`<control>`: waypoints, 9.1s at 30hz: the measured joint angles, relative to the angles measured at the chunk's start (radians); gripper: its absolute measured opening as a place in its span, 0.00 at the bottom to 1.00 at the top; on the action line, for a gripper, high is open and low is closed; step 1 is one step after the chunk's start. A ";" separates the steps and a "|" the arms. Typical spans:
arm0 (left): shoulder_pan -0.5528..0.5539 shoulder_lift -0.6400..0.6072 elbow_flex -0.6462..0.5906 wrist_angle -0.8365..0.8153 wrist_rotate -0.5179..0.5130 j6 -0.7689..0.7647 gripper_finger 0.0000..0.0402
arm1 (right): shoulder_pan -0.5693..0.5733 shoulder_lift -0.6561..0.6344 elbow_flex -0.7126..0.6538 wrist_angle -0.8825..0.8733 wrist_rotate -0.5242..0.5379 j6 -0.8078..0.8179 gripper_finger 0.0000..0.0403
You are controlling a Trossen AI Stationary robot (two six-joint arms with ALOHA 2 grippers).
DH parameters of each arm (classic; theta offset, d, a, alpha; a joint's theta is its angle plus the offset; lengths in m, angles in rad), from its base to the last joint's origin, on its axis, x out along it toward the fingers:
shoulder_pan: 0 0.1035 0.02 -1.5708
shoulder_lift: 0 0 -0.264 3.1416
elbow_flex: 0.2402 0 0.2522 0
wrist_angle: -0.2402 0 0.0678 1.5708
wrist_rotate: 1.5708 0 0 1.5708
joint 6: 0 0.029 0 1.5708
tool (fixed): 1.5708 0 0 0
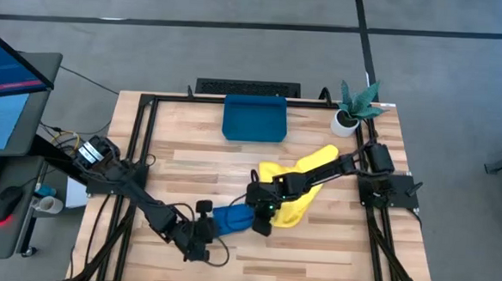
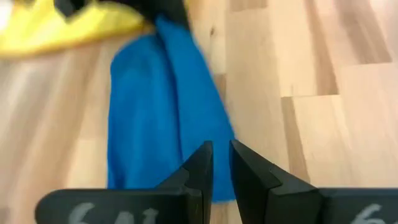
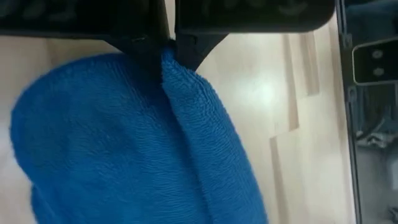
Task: Roll microfiber towels into tight, uniform cylinder then place into a basket
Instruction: Roll the blue towel
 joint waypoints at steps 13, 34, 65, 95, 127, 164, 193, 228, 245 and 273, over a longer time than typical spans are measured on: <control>0.010 -0.002 0.004 0.003 0.066 0.048 0.19 | -0.016 0.000 0.000 0.001 -0.022 0.017 0.03; 0.044 0.029 -0.039 0.032 0.110 -0.020 0.55 | -0.016 0.000 0.000 0.023 -0.044 0.033 0.04; 0.138 0.069 -0.037 0.156 0.563 -0.463 0.10 | 0.031 0.000 0.003 -0.002 -0.310 0.177 0.06; 0.165 0.068 -0.040 0.126 0.580 -0.462 0.08 | 0.130 -0.148 -0.001 -0.139 0.044 -0.230 0.36; 0.169 0.069 -0.040 0.137 0.566 -0.479 0.08 | 0.187 -0.032 0.002 0.132 0.232 -0.316 0.18; 0.160 -0.029 -0.045 0.006 0.656 -0.389 0.33 | 0.126 0.024 0.003 0.125 0.215 -0.253 0.17; 0.055 -0.034 -0.040 0.213 0.295 -0.087 0.31 | 0.122 0.025 0.001 0.138 0.203 -0.253 0.17; 0.079 0.044 -0.037 -0.018 0.354 -0.498 0.31 | 0.095 0.005 0.000 0.142 0.155 -0.187 0.40; 0.085 0.047 -0.041 0.000 0.325 -0.553 0.31 | 0.167 -0.150 0.000 -0.008 0.151 -0.512 0.43; 0.147 0.048 -0.041 0.003 0.269 -0.530 0.31 | 0.175 -0.146 0.001 -0.003 0.390 -0.869 0.54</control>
